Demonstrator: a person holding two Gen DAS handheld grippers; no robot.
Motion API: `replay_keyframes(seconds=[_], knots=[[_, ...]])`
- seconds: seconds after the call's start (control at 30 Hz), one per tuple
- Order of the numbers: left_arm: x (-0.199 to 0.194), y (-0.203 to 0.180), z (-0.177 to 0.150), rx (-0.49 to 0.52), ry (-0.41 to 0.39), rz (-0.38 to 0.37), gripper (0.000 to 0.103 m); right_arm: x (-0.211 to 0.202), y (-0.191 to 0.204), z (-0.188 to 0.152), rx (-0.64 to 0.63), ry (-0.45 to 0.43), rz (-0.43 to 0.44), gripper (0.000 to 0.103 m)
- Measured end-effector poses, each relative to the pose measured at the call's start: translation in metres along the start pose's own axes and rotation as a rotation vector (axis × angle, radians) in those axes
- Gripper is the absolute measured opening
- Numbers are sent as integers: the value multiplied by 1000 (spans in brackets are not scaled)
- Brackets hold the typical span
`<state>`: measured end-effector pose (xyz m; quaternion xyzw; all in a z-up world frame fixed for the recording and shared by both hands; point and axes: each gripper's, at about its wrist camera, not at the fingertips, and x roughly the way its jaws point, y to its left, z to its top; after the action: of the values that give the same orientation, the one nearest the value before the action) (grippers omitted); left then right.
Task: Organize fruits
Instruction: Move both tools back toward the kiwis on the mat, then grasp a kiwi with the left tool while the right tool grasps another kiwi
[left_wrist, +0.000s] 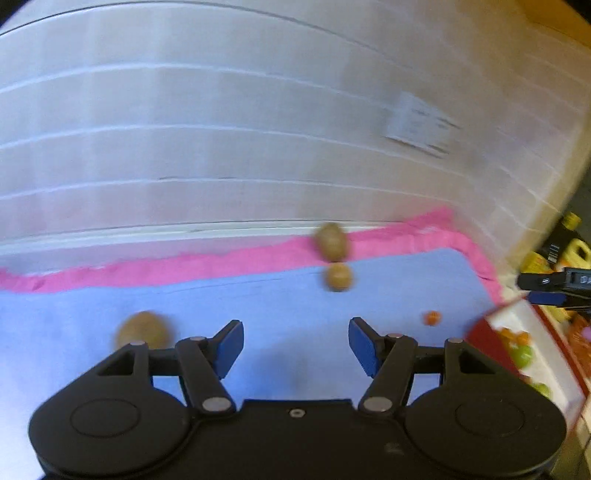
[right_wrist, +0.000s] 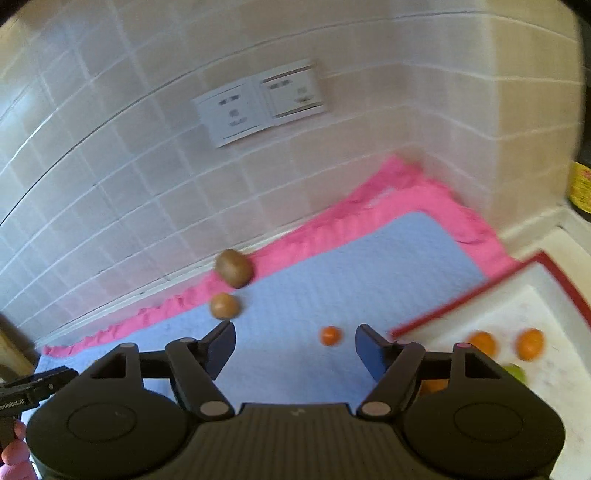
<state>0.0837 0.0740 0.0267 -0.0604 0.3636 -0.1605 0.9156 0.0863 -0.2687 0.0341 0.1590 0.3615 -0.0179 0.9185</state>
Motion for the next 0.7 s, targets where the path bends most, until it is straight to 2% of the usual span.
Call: replay_keyframes(seconds=[0.17, 0.47, 0.6, 0.7], knots=[[1, 41, -8, -45, -3, 128, 77, 47, 32, 7, -49, 45, 42, 75], [40, 71, -7, -46, 47, 287, 80, 142, 66, 7, -91, 134, 69, 75], [64, 80, -11, -39, 95, 321, 80, 173, 70, 4, -94, 138, 81, 75], [79, 88, -14, -58, 115, 309, 80, 192, 73, 2, -100, 126, 90, 75]])
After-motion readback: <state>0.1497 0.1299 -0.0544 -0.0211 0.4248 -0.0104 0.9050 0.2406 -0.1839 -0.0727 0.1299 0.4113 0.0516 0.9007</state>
